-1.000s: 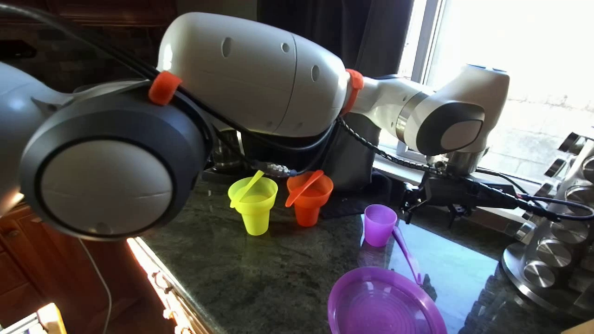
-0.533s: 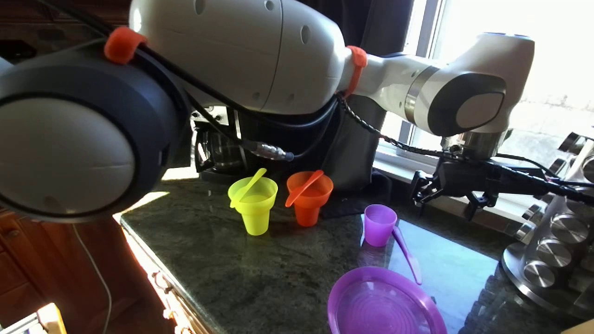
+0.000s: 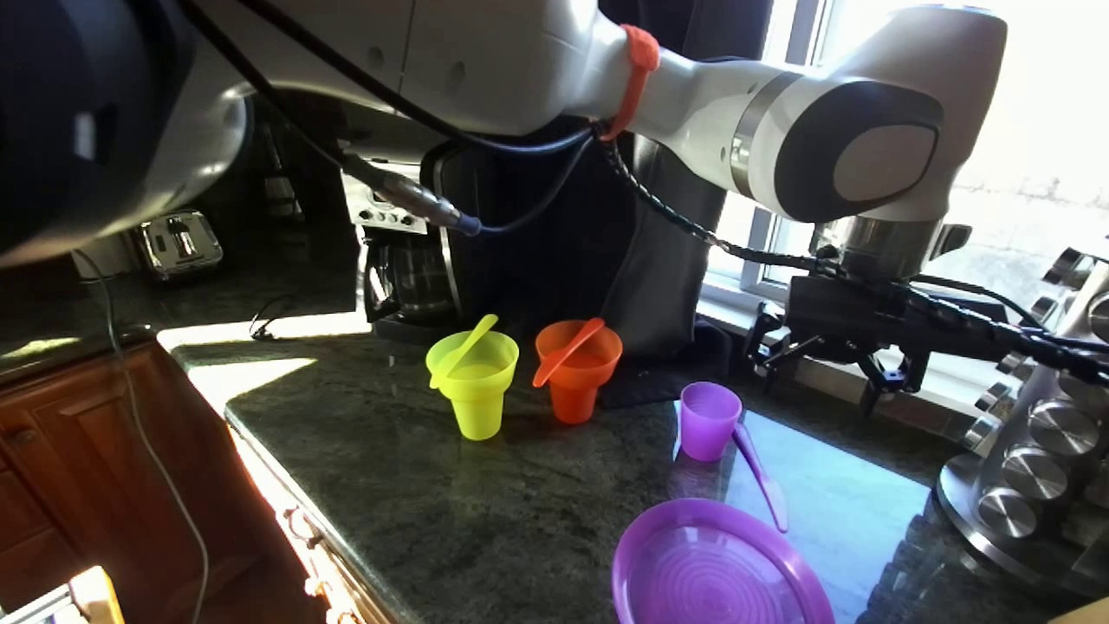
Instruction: Unstack the purple items.
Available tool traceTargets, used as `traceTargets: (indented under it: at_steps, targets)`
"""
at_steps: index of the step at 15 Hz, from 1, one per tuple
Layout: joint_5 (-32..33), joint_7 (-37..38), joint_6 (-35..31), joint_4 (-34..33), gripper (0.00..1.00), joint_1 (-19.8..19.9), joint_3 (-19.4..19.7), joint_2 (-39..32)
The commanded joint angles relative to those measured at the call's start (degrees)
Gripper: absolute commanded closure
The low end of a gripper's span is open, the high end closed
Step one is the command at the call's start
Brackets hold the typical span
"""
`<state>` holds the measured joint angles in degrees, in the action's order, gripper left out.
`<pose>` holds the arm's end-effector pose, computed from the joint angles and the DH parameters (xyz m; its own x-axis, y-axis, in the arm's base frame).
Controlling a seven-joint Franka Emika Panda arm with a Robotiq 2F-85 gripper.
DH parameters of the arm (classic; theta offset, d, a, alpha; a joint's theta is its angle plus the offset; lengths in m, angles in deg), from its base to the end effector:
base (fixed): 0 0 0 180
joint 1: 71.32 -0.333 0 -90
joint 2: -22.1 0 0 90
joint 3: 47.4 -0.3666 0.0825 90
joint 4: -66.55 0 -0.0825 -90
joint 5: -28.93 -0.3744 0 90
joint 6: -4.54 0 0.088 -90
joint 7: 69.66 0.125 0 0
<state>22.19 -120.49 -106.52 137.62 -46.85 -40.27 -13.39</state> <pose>0.6650 -0.3678 0.4406 0.9442 0.3186 0.0838 0.3164 -0.9478 0.0383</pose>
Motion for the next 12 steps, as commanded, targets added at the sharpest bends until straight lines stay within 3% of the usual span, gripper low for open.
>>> traceTargets:
  at_steps: [1,8,12]
  targets:
    - [-2.02,1.08,-5.77,13.83,0.00,0.77,0.48,8.54]
    - [-7.39,-4.10,-14.45,31.10,0.00,4.15,1.18,18.01]
    - [-10.07,-11.32,-16.85,35.05,0.00,5.53,2.50,19.61]
